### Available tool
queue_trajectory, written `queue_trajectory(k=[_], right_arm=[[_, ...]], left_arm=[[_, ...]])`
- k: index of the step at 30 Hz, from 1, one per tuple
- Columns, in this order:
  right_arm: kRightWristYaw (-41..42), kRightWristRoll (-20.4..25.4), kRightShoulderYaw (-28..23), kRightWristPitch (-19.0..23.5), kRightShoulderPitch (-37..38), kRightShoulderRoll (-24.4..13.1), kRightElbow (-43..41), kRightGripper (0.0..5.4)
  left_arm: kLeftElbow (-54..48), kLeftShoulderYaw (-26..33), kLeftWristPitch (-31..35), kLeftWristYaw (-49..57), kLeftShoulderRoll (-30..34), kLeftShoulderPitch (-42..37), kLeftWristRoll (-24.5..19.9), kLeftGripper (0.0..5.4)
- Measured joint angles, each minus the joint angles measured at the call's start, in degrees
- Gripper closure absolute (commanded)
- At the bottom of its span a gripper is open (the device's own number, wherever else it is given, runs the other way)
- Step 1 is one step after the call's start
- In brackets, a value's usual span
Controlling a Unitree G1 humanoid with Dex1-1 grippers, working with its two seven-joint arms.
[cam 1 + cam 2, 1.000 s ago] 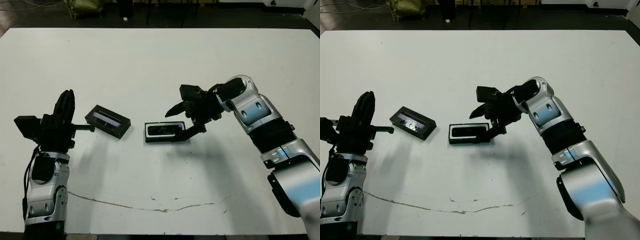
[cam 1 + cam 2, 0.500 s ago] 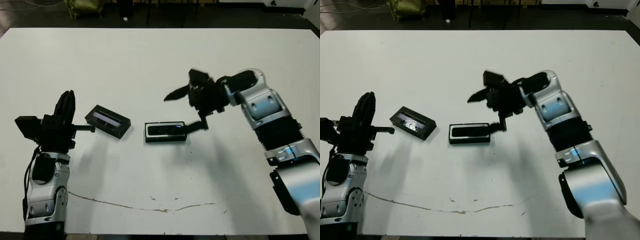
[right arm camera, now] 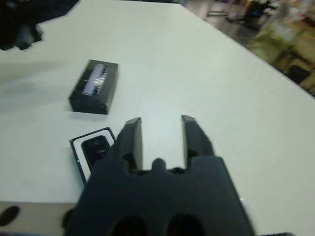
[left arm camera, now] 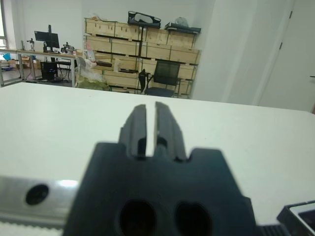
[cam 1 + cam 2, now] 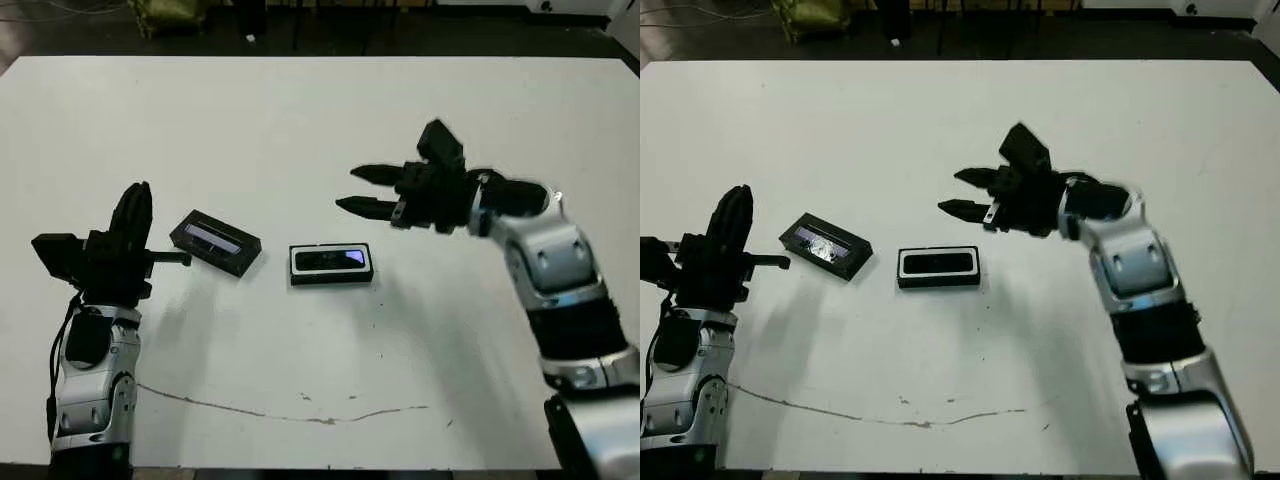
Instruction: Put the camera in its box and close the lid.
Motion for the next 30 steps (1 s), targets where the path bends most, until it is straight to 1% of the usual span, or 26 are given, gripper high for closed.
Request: queue_trajectory(k=[2, 4, 8, 11, 15, 25, 30], right_arm=[[-1.91, -0.76, 0.78, -2.91, 1.89, 0.52, -0.83, 5.31], [-3.74, -1.87, 1.94, -4.92, 3.56, 0.84, -1.67, 5.37], [-7.07, -4.20, 4.09, -6.92, 5.66, 1.39, -3.85, 5.37], [-8.44, -5.79, 5.66, -7.01, 6.55, 1.41, -5.20, 5.37], [-8.86, -6.76, 6.91, -7.01, 7.04, 1.36, -5.47, 5.37], [-8.77, -9.58, 8.96, -7.74, 8.44, -0.24, -3.79, 5.37], [-8.33, -9.81, 9.48, -7.84, 9.11, -0.76, -2.15, 5.37]], left_arm=[[-0.03, -0.07, 0.01, -0.02, 0.00, 0.00, -0.04, 5.40], [-0.02, -0.07, 0.00, -0.07, 0.00, 0.00, -0.10, 5.40], [-0.03, -0.11, 0.00, -0.09, -0.01, 0.00, -0.19, 5.40], [-0.19, -0.14, 0.17, -0.01, -0.04, 0.00, -0.22, 5.40], [-0.22, -0.15, 0.14, 0.00, -0.10, 0.00, -0.17, 5.40], [0.00, -0.16, -0.44, -0.21, -0.10, 0.00, 0.03, 5.40], [-0.26, -0.15, 0.42, -0.19, -0.10, 0.00, -0.35, 5.40]])
